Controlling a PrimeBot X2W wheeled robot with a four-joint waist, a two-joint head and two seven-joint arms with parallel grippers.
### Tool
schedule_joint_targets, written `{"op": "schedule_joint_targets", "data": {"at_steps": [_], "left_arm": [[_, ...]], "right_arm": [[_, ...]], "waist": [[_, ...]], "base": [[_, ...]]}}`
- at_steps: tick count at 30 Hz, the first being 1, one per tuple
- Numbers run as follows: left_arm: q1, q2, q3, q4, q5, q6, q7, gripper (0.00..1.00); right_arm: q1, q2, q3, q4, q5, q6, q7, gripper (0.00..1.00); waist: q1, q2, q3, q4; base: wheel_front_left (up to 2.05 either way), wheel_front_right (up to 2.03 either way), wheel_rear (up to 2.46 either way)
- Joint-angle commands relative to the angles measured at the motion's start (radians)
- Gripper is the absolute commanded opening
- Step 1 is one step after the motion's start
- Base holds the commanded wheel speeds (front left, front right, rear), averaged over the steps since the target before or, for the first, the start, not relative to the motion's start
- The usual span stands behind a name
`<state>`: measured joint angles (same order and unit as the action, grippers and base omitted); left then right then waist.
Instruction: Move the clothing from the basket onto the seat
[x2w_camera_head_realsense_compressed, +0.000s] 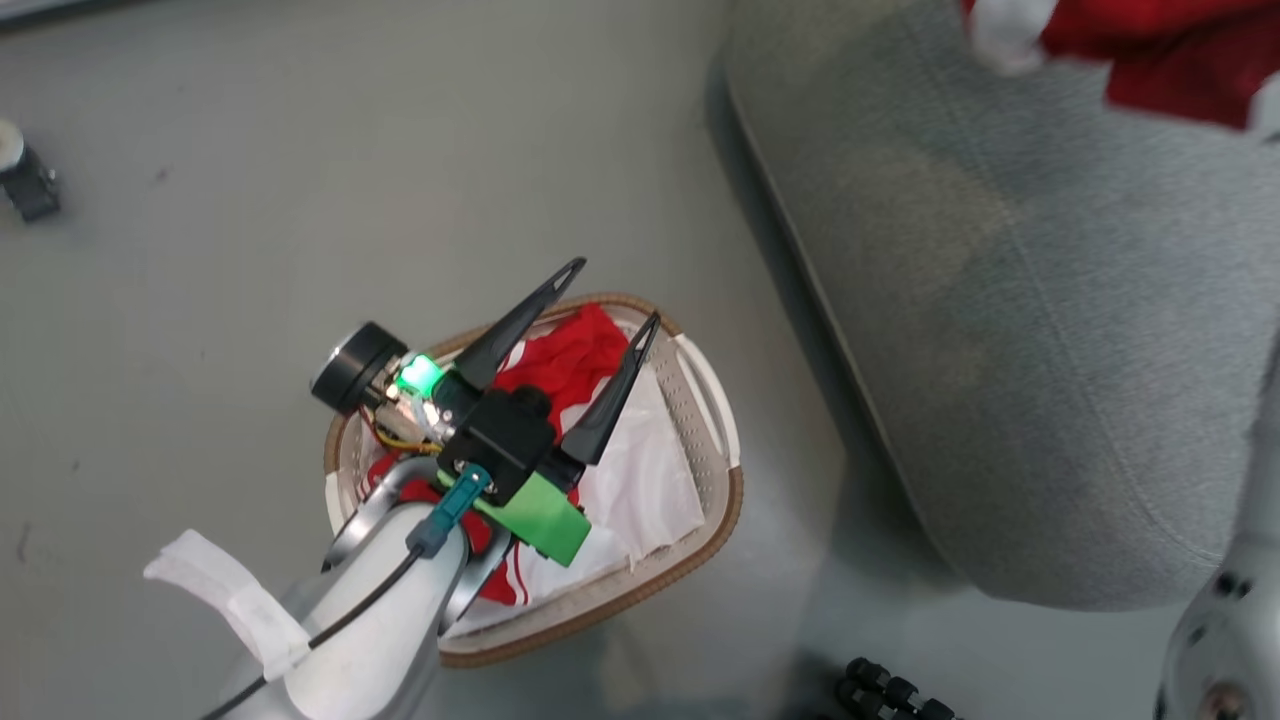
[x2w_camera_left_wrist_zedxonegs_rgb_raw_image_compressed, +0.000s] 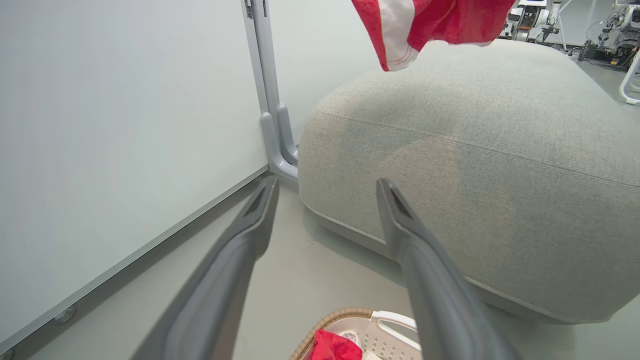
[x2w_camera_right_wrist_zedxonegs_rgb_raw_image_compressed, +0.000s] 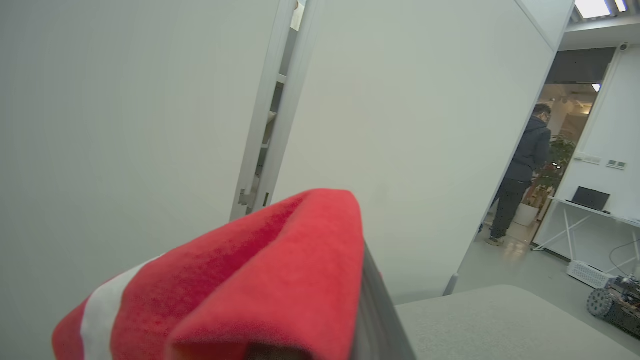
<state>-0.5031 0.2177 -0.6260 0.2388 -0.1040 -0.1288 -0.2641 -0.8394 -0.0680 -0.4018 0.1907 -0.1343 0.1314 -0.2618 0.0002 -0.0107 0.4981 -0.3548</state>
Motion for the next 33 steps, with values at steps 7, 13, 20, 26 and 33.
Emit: {"op": "schedule_joint_targets", "data": {"at_steps": [7, 13, 20, 26, 33], "left_arm": [[-0.105, 0.008, -0.035, -0.054, 0.026, -0.003, -0.001, 1.0], [-0.117, 0.0, -0.05, -0.104, 0.028, -0.003, -0.001, 1.0], [-0.103, 0.007, -0.057, -0.13, 0.034, 0.001, -0.001, 1.0], [-0.099, 0.005, -0.07, -0.12, 0.038, 0.0, -0.001, 1.0], [-0.082, 0.008, -0.065, -0.113, 0.018, 0.001, -0.001, 1.0]], "right_arm": [[-0.255, -0.227, -0.163, 0.153, -0.053, -0.001, -0.004, 0.0], [-0.331, -0.403, -0.224, 0.316, -0.044, -0.001, -0.004, 0.0], [-0.269, -0.433, -0.252, 0.488, -0.024, -0.001, -0.004, 0.0], [-0.183, -0.368, -0.243, 0.548, -0.022, -0.001, -0.004, 0.0], [-0.074, -0.295, -0.167, 0.509, 0.024, -0.001, -0.004, 1.0]], "waist": [[-0.0002, 0.0107, 0.228, 0.186], [-0.0002, 0.0107, 0.287, 0.241], [-0.0002, 0.0107, 0.332, 0.246], [-0.0002, 0.0107, 0.329, 0.236], [-0.0002, 0.0107, 0.294, 0.21]], "base": [[0.0, 0.0, 0.0], [0.0, 0.0, 0.0], [0.0, 0.0, 0.0], [0.0, 0.0, 0.0], [0.0, 0.0, 0.0]]}}
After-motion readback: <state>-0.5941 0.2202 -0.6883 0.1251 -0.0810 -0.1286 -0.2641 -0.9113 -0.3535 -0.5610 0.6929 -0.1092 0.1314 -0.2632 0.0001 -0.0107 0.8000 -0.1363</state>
